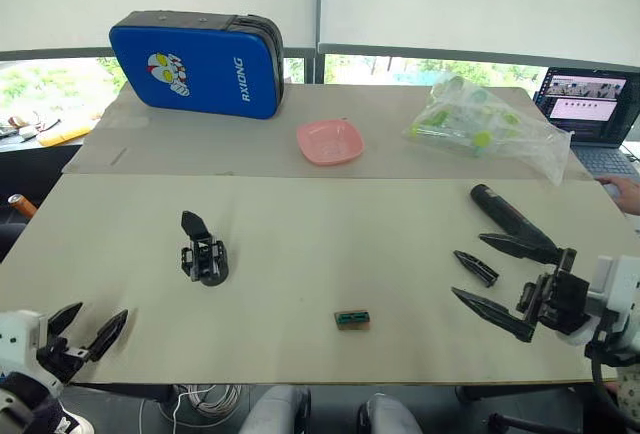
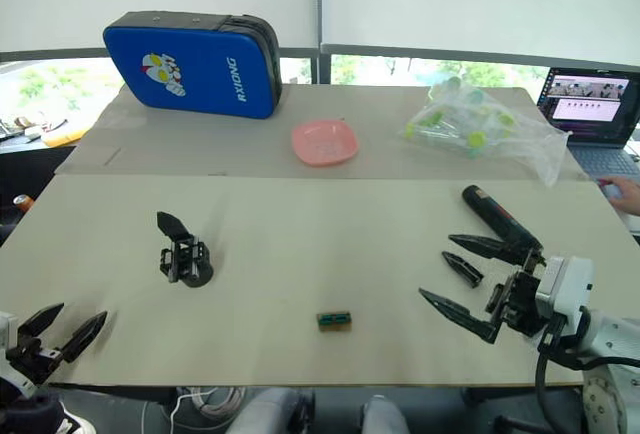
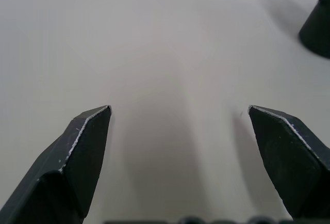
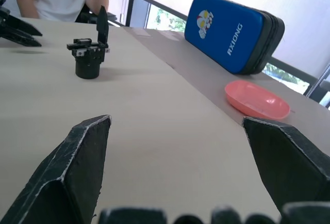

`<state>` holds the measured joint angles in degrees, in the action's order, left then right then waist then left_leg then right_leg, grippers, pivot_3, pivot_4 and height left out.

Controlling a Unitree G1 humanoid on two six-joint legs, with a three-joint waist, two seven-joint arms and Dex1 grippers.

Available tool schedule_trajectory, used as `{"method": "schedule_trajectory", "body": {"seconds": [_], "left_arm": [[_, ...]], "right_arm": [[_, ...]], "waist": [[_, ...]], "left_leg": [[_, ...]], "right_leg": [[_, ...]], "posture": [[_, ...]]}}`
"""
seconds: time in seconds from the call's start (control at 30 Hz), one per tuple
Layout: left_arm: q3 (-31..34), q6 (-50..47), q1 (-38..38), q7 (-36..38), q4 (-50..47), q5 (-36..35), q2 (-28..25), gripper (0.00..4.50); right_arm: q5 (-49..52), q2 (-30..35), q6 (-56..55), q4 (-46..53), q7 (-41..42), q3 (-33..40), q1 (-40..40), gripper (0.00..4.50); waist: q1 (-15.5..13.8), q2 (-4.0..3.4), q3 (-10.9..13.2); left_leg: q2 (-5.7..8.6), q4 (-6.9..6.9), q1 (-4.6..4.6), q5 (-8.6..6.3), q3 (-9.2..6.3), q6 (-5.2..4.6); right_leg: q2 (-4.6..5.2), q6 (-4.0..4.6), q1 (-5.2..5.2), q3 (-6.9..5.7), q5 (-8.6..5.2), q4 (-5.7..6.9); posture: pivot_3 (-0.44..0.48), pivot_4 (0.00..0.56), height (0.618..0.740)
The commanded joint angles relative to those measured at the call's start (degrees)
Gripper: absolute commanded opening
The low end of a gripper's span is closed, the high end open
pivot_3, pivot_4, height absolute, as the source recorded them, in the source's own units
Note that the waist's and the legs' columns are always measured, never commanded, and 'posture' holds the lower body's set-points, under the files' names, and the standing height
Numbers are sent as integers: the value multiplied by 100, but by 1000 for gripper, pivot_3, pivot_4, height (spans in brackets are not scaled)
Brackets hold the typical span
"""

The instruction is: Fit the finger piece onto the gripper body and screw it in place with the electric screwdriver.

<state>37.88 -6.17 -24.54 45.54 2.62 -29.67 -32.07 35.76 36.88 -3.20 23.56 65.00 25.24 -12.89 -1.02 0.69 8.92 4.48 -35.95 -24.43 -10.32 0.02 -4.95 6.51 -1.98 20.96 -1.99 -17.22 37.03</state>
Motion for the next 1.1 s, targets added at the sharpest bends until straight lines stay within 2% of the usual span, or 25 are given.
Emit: {"method": "schedule_trajectory", "body": {"seconds": [0.03, 0.27, 0.43, 0.6, 0.93, 1.1], "left_arm": [[155, 71, 26, 15, -118, -110, -54, 4488], [-156, -54, 200, 325, -506, -175, -202, 4488], [-739, 188, 417, 758, -578, 137, -423, 4488], [-1188, 156, 843, 870, -530, 150, -370, 4488], [-2189, 630, 1803, 1064, 277, 654, -162, 4488], [-2439, 860, 2201, 1089, 719, 839, -84, 4488]], "right_arm": [[-38, 13, -386, -92, 275, 64, -136, 4500], [-28, 38, -542, -199, 412, 40, -173, 4500], [-65, 48, -566, -190, 393, -42, -123, 4500], [-103, 61, -578, -193, 370, -116, -63, 4500], [-195, 125, -600, -282, 331, -177, 126, 4500], [-213, 136, -582, -196, 251, -112, 86, 4500]], "waist": [[-23, 8, 0], [-22, 7, 0], [-8, 6, 0], [-5, 5, 0], [-17, 3, -1], [-77, -8, -5]], "left_leg": [[0, 0, 0, 0, 0, 0], [-2, 0, 0, 0, 5, 1], [-2, 1, 0, 0, 10, 1], [-2, 3, 0, 0, 11, 0], [-2, 2, 0, 0, 16, 0], [-2, 2, 1, 0, 17, 0]], "right_leg": [[0, 1, 0, 0, 1, -1], [0, 7, 4, 4, 15, -1], [0, 7, 10, 6, 16, -1], [0, 5, 13, 7, 19, 0], [-1, -3, 17, 8, 26, 1], [-1, -6, 17, 8, 40, 1]], "posture": [[0, 150, 740], [0, 150, 740], [0, 150, 740], [0, 150, 740], [0, 150, 740], [0, 150, 740]]}}
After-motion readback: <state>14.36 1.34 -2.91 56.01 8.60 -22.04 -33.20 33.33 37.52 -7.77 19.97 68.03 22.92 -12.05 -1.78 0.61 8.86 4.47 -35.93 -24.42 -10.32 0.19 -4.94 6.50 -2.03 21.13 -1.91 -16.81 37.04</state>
